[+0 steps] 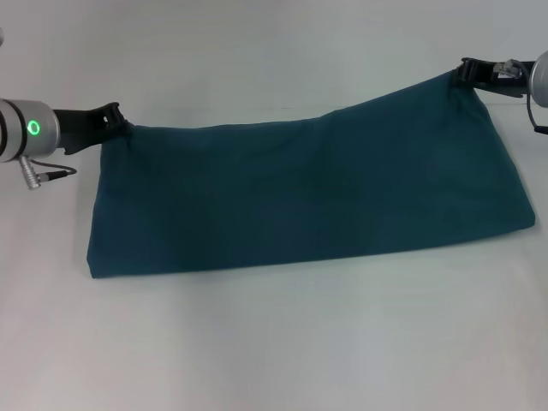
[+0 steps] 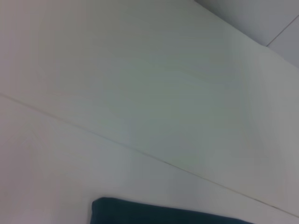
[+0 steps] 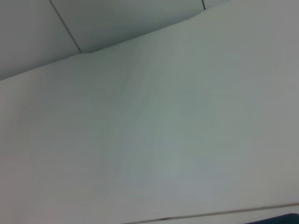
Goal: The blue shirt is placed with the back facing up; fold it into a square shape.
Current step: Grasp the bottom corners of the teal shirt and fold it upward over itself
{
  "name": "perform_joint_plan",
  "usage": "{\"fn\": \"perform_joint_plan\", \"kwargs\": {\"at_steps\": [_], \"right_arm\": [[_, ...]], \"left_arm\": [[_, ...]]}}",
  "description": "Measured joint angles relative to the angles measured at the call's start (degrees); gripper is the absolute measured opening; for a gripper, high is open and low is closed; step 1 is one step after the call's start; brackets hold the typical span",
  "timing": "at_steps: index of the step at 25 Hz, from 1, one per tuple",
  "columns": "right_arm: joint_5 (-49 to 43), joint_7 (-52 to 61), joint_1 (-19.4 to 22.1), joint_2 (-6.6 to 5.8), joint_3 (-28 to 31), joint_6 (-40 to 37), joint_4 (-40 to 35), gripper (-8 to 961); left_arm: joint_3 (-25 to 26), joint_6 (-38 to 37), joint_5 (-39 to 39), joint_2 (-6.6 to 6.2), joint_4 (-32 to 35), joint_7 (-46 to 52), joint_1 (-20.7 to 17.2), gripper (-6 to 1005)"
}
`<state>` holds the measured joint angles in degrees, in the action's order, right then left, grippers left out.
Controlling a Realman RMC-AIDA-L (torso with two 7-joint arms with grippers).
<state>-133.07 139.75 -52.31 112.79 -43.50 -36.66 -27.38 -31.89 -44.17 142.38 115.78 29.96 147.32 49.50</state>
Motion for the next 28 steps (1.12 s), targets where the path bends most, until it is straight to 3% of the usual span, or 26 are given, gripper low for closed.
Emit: {"fn": "perform_joint_plan", "kwargs": {"at_steps": [19,25,28], "right_arm": [[0.0,0.0,0.1,-0.06,0.0,2.5,1.3,39],[-1.3,0.4,-0.5,-1.30,-1.9,2.3,1.7,39],[-2.3,1.3,-1.2,-2.17,-2.3,2.6,2.3,145]], "left_arm": [[-0.4,3.7,-0.4,1.14,0.1,-0.1,-0.4,27],[-0.4,4.3,-0.4,1.38,-0.1,-0.6,-0.1,70],[-0.1,4.8,-0.4,1.46,-0.1,-0.1,-0.1,128]]}}
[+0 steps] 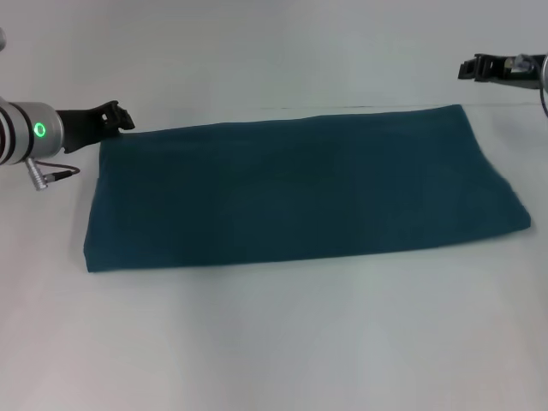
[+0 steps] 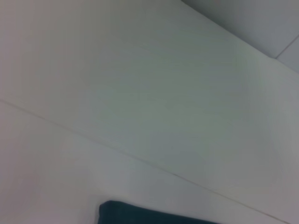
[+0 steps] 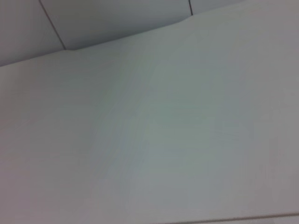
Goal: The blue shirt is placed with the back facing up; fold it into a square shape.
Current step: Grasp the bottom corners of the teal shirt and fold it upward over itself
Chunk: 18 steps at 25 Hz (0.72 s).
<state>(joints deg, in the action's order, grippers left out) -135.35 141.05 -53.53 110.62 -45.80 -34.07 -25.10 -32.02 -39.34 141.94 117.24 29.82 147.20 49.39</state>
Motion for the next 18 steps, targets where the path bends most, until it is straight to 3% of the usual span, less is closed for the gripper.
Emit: {"fn": "perform_joint_plan", "kwargs": {"at_steps": [5,8,10,15,18], "right_arm": [[0.1,2.3,-0.4,-1.55,0.4,-1.8,-0.9,335],[2.9,2.3,1.6,-2.48,2.4,-9.4,-3.5,455],[7.7,-0.2,5.3,-2.47,4.9,-17.6,-7.2,514],[24.8,-8.0,17.2,-2.50,9.7,-39.2,-9.8,661],[30.5,-10.3,23.3,-2.70,11.2,-47.9,-8.5,744]], "left_arm": [[0.1,0.1,-0.2,0.20,0.7,1.6,-0.3,323],[0.2,-3.4,-2.6,0.35,3.9,2.2,-2.5,388],[0.2,-10.0,-7.8,0.39,7.8,1.2,-6.1,431],[1.5,-29.4,-25.3,-2.04,10.5,-2.0,-15.7,539],[7.8,-39.7,-27.2,-2.12,10.8,-0.8,-20.1,638]]}}
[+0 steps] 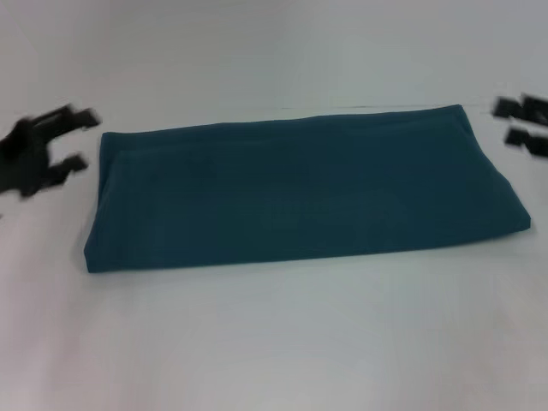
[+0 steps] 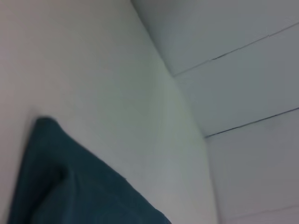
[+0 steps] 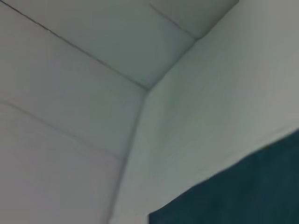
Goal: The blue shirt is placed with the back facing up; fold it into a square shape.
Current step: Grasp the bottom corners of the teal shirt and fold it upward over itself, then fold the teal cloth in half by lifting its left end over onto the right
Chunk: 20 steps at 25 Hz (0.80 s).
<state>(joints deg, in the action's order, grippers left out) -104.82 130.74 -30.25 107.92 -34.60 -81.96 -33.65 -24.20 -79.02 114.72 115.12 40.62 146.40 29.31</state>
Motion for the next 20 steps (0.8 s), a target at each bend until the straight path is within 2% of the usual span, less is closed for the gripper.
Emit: {"fn": "perform_joint_plan", "kwargs": {"at_steps": [3,6,10,15,20], "right_arm": [[2.0,-1.6,4.4,0.01,2.1,-6.1,1.6,825],[2.3,-2.9,6.9,0.06,3.6,-9.3,2.2,825],[2.1,-4.2,7.9,-0.22,3.4,-9.9,2.4,825],[2.0,-5.7,7.6,-0.30,3.3,-10.3,2.5,825],[2.0,-5.9,7.5,-0.39,3.5,-10.1,2.4,824]], "left_arm": [[2.9,-4.6,0.6,1.02,-0.4,3.0,-3.7,738],[2.9,-5.1,0.8,2.24,-0.5,6.2,-6.5,825],[1.6,-3.0,1.3,4.00,-1.2,10.9,-8.6,824],[1.4,1.2,3.6,4.85,-2.8,12.7,-8.4,825],[1.4,5.2,5.0,4.97,-5.1,13.7,-7.7,824]]}}
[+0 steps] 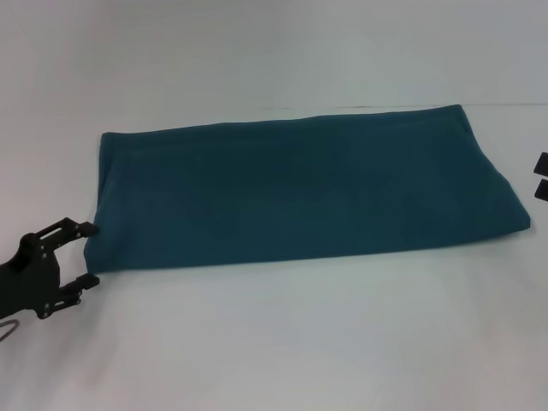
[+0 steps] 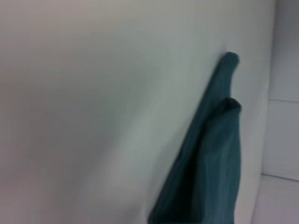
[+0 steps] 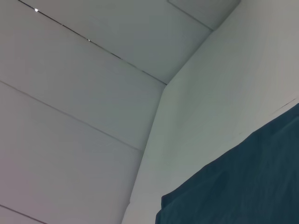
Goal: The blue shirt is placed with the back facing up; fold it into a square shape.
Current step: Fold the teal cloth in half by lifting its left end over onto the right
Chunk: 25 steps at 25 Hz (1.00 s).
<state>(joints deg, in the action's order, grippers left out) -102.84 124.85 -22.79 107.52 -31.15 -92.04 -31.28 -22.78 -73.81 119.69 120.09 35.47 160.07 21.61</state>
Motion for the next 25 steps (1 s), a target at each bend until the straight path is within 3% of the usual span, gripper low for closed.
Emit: {"fn": "perform_joint_plan", "kwargs": {"at_steps": [14,25], "right_arm": [[0.1,0.1,0.3,-0.13,0.0,1.8,0.1,824],[0.1,0.0,0.9,-0.13,0.4,1.8,0.2,825]], "left_arm": [[0.0,4.6,0.4,0.14,-3.3,0.4,1.6,825],[-2.6,9.2,0.6,-0.30,-6.6,0.4,6.1,824]]}}
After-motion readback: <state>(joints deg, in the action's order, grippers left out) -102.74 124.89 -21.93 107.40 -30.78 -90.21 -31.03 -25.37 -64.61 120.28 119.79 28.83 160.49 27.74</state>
